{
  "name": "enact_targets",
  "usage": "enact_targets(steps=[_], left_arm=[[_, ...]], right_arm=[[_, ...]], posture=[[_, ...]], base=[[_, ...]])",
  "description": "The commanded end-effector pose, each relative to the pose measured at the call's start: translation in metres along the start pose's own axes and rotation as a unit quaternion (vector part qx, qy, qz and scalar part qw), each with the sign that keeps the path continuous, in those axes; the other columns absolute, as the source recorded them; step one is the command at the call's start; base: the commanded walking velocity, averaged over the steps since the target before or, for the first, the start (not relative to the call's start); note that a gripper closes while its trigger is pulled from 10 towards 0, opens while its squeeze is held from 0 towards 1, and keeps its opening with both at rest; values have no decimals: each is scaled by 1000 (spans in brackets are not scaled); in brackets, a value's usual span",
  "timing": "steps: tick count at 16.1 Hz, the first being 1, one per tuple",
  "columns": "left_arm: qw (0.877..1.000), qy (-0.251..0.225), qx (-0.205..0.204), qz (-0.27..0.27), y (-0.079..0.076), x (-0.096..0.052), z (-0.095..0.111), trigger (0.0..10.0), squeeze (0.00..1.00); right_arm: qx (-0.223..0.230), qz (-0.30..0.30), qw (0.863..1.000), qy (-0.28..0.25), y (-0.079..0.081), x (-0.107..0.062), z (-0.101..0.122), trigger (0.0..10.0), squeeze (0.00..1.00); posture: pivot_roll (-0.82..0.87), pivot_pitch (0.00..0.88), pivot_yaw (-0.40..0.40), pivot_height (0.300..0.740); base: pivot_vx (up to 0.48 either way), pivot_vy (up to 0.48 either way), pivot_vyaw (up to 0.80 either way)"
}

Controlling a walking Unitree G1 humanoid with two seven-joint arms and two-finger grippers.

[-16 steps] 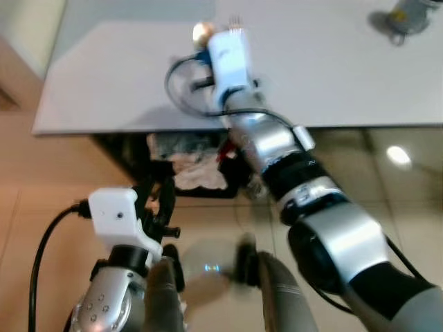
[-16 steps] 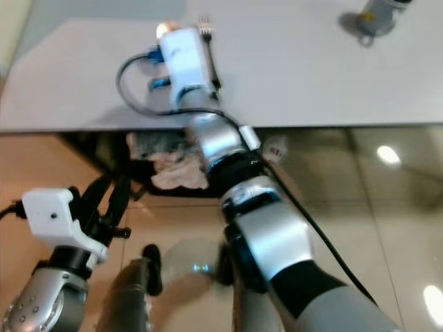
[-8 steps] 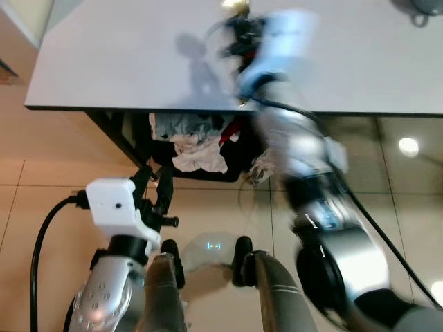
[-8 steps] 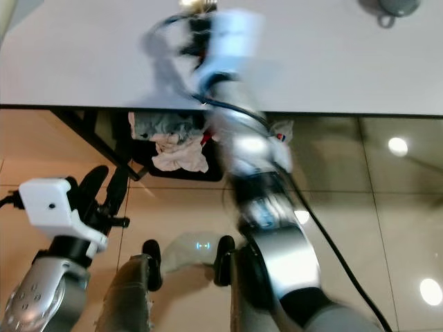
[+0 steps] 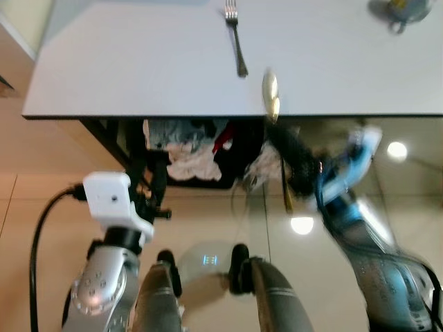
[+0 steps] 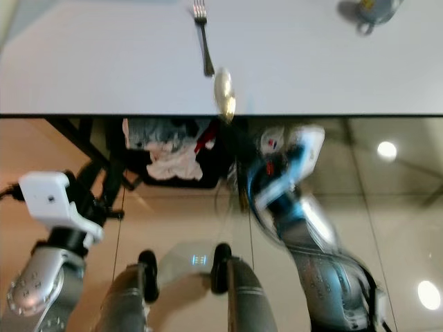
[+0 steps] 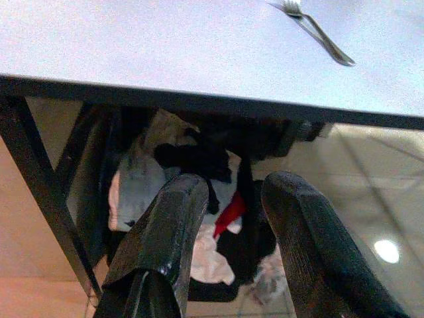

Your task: Setting the table

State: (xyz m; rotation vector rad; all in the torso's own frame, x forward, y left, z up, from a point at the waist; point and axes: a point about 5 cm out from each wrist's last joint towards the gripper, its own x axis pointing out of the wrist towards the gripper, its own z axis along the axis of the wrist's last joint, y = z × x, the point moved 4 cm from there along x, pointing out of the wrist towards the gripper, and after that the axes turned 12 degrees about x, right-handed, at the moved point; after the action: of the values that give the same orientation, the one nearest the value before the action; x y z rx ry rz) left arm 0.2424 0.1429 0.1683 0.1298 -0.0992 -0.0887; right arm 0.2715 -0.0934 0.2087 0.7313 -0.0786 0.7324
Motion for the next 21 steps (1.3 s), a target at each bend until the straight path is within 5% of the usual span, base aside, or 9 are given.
enact_targets(steps=[1, 5, 8, 16, 21], left_arm=[[1000, -3, -7, -14, -4, -2, -2, 10000, 0], [999, -36, -11, -21, -7, 13, 3, 10000, 0], [998, -46, -2, -37, -9, 21, 0, 10000, 0], [997, -51, 3, -62, -17, 20, -2, 10000, 0], [994, -48, -3, -93, -27, 20, -1, 10000, 0]], right_arm=[[-17, 16, 1000, 15, 10, -1, -3, 10000, 0], [-13, -2, 1000, 20, 0, 25, -15, 10000, 0], [-68, -48, 996, 36, -17, 36, -19, 10000, 0], [-59, -32, 998, -4, -9, 45, -12, 10000, 0], [-99, -133, 986, -8, -39, 44, -4, 10000, 0]], posture=[[-27, 229, -45, 740], [-19, 148, -51, 740], [-12, 124, -42, 740], [-17, 139, -28, 740], [-15, 163, -18, 740]], base=[[0, 0, 0], [448, 0, 0], [480, 0, 375], [480, 0, 152], [288, 0, -320]])
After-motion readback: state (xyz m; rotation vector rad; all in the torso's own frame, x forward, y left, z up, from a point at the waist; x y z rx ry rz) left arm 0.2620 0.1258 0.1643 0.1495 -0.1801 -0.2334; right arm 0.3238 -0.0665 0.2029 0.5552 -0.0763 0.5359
